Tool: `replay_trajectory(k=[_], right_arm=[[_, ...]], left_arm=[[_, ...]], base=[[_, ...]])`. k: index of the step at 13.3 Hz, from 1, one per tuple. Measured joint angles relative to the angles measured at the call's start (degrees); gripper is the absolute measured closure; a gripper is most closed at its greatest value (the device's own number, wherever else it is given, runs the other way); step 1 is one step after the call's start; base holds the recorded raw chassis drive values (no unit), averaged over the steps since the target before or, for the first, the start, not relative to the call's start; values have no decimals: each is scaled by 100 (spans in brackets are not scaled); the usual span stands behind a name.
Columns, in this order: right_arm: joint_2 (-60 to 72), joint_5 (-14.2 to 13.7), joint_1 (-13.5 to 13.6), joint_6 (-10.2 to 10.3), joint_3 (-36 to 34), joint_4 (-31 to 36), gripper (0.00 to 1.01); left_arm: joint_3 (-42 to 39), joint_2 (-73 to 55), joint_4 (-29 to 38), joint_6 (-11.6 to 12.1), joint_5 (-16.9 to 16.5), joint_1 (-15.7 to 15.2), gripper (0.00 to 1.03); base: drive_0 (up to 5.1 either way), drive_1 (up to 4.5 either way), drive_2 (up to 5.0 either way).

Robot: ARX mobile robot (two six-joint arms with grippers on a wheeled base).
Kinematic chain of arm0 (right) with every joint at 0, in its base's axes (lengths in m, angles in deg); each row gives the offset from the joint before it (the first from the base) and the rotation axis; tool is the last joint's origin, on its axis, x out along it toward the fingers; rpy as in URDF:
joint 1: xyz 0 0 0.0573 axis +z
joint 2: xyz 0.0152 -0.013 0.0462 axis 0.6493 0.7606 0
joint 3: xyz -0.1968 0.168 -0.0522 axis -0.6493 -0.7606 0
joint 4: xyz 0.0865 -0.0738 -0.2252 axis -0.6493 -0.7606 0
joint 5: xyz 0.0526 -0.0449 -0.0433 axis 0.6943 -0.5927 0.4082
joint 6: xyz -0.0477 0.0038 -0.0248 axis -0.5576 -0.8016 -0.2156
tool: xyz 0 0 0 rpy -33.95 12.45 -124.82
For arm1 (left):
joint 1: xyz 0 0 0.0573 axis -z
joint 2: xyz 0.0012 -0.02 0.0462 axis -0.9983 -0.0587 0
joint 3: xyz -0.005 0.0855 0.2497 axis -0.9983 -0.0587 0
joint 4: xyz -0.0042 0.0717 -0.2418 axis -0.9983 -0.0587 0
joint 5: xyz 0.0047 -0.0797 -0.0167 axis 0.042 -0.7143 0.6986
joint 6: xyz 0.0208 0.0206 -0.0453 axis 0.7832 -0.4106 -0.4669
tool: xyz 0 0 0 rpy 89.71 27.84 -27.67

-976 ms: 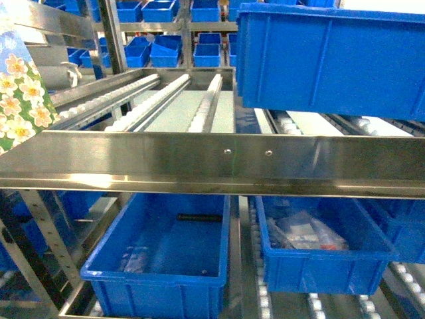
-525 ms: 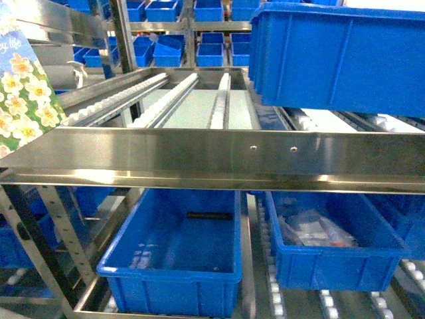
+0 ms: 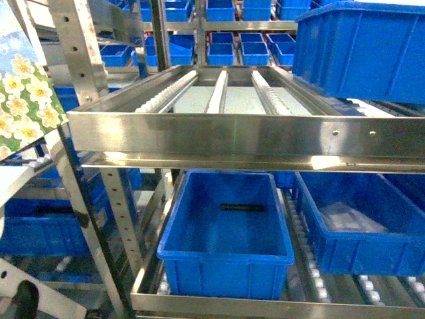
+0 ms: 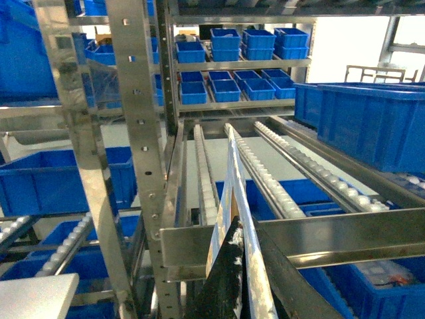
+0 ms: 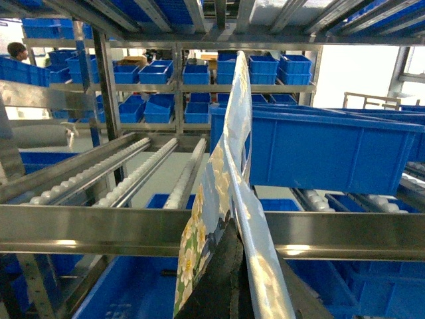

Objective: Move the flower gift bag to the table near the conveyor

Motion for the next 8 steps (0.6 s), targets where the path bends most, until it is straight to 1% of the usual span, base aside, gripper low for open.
replay_trajectory(k=[8], right_arm=[[-2, 0, 0, 0, 0, -2, 99]], left_arm=[[0, 0, 4, 2, 0, 0, 101]], base=[[-461, 87, 392]])
